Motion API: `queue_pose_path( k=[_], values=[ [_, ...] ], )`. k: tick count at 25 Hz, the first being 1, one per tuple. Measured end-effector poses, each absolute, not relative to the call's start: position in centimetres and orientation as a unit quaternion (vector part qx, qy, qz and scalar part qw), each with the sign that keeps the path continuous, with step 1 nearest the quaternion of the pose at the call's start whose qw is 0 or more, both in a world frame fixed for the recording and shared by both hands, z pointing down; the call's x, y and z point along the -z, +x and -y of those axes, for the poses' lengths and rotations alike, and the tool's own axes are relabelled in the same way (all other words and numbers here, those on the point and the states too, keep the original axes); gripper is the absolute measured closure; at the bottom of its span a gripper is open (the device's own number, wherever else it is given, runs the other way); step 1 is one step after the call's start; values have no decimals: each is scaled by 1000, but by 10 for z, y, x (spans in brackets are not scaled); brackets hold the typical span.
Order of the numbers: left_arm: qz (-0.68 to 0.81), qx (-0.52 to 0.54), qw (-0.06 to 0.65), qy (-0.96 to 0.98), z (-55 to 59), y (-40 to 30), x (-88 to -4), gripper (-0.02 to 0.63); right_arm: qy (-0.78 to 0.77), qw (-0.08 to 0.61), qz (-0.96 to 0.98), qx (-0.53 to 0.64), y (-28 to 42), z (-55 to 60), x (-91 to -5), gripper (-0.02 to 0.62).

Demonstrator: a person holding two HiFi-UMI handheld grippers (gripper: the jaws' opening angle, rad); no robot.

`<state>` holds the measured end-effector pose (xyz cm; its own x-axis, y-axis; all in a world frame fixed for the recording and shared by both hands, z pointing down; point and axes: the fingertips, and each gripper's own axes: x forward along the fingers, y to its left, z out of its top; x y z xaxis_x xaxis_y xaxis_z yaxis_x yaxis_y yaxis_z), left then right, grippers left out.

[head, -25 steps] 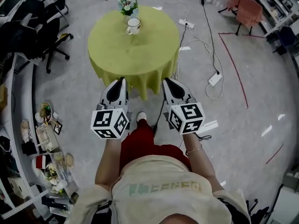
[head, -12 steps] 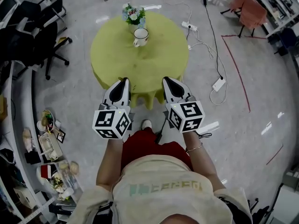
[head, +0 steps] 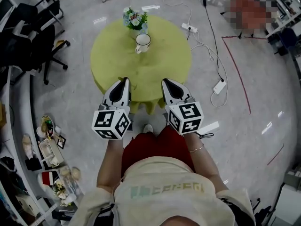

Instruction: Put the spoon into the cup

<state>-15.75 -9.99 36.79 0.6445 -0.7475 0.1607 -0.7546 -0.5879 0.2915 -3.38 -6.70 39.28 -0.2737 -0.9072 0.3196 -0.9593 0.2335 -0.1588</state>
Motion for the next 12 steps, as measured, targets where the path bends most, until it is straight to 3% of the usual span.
queue_pose_path(
  k=[12],
  values=[
    [465,-17,159,871,142,-110,-366,583,554,86,812,-161,13,118,-396,558]
  ],
)
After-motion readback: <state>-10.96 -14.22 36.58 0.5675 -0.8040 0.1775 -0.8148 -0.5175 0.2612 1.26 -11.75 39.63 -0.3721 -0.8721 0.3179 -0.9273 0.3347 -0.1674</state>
